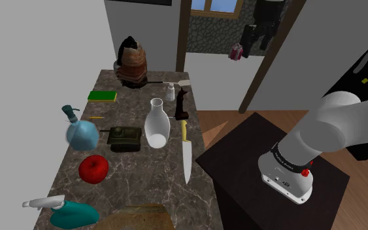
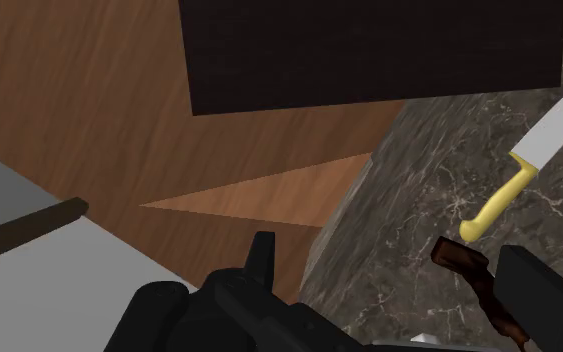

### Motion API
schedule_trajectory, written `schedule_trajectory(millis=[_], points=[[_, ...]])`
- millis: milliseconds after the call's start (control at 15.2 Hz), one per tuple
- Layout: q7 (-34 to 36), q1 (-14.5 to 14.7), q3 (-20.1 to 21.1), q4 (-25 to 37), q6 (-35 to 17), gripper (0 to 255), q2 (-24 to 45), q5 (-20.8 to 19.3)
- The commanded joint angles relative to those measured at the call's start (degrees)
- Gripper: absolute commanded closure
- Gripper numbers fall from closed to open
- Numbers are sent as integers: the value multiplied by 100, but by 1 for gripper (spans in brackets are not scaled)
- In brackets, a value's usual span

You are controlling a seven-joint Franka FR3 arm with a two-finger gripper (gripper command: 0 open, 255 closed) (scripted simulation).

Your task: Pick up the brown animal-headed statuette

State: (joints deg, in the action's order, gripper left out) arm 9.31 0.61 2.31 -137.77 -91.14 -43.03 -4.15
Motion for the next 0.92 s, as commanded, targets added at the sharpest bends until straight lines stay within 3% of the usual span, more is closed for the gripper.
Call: schedule_trajectory(millis=[0, 858], points=[[0, 0, 0, 0, 0, 0, 0, 0], [-175, 470, -158, -686, -2888, 0, 1732, 1098]])
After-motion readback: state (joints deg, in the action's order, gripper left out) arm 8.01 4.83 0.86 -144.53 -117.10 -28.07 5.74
